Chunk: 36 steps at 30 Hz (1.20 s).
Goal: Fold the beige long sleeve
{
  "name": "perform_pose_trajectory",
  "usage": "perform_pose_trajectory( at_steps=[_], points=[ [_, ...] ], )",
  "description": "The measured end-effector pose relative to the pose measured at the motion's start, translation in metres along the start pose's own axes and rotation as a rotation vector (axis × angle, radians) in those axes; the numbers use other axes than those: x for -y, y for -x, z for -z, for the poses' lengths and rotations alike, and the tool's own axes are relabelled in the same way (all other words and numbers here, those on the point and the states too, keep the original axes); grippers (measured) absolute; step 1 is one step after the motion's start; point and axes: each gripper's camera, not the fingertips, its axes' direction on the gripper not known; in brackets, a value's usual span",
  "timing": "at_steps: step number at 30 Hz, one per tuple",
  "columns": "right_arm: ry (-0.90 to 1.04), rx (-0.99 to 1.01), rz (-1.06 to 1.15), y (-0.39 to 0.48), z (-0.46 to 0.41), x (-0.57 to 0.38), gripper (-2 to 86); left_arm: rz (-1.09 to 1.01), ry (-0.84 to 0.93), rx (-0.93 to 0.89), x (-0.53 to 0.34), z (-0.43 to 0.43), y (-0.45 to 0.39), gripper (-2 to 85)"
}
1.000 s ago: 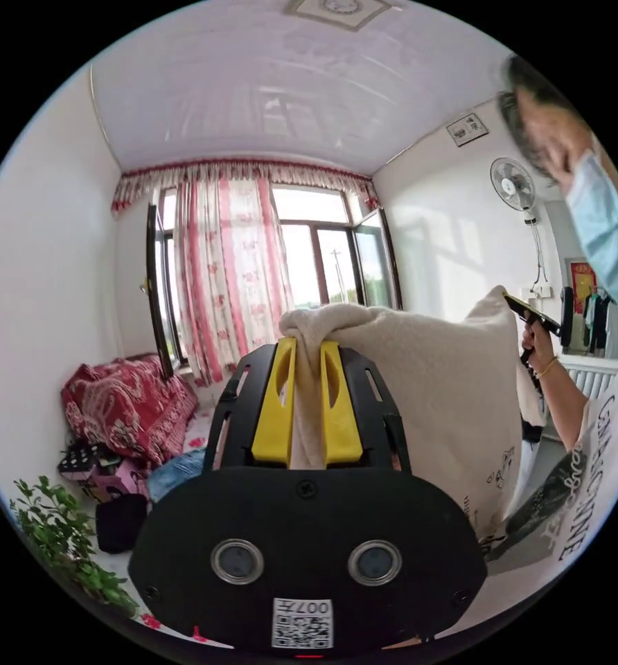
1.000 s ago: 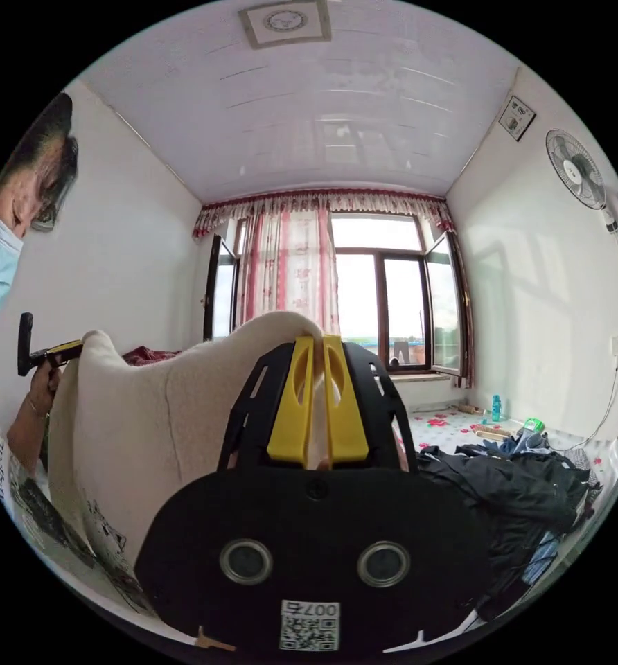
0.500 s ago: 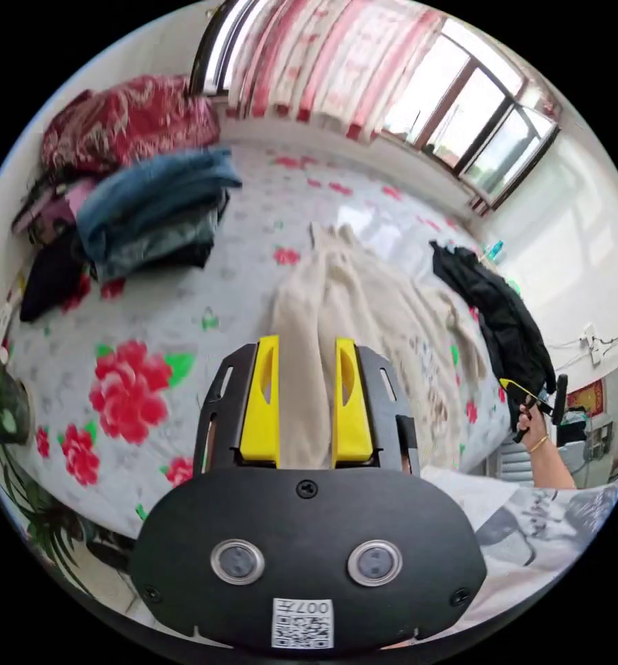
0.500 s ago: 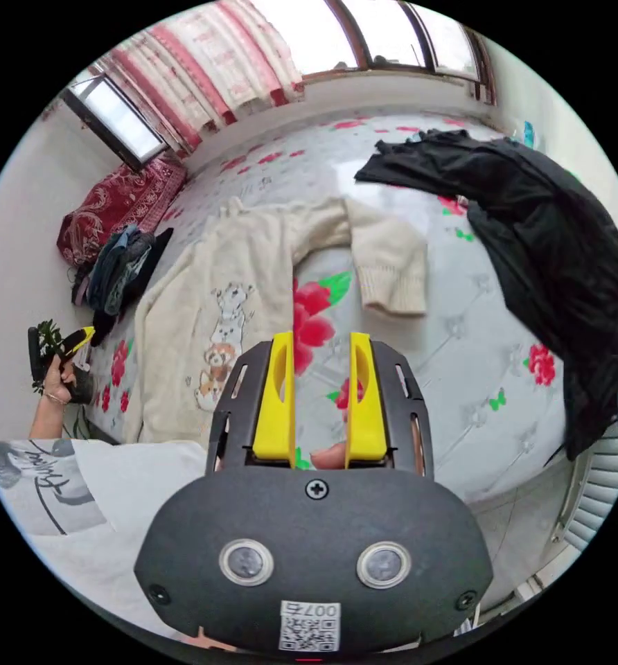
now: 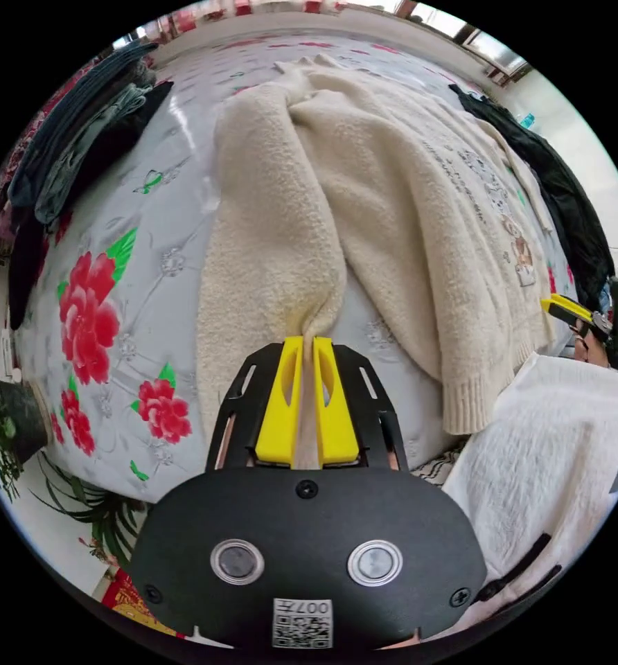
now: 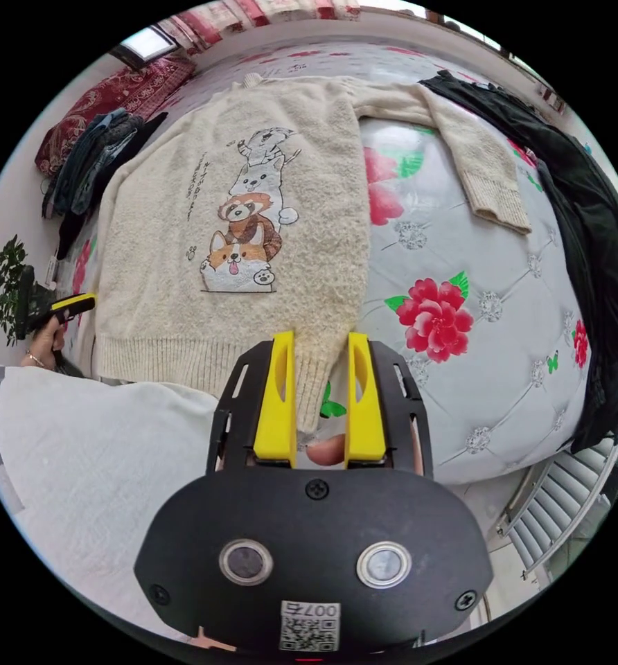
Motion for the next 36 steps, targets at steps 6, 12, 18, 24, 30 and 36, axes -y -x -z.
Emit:
perform_pose_trajectory(
  at_steps=[6, 12, 18, 24, 30, 36],
  points=[
    [-0.096, -0.024, -0.011, -0.027, 0.06, 0.02, 10.1, 0.263, 0.016, 0.379, 0.025, 0.087, 0.19, -0.3],
    [-0.189, -0.088, -0.116, -0.08, 0.103, 0.067, 9.8, 0.569, -0.487, 0.302, -0.007, 0.233, 0.256, -0.7],
    [-0.099, -0.154, -0.143, -0.115, 0.072, 0.13, 9.9, 0.334, -0.349, -0.305, 0.006, 0.126, 0.147, 3.6],
    [-0.024, -0.174, -0.184, -0.146, 0.045, 0.164, 9.0, 0.3, -0.073, -0.511, 0.002, 0.041, 0.046, 5.5],
    [0.039, -0.345, -0.126, -0.168, 0.047, 0.166, 6.4, 0.301, -0.038, -0.517, 0.022, 0.048, 0.037, 9.9],
    [-0.188, -0.538, -0.413, -0.237, 0.128, 0.121, 5.7, 0.124, 0.037, -0.268, 0.042, 0.069, 0.018, 9.4]
  ],
)
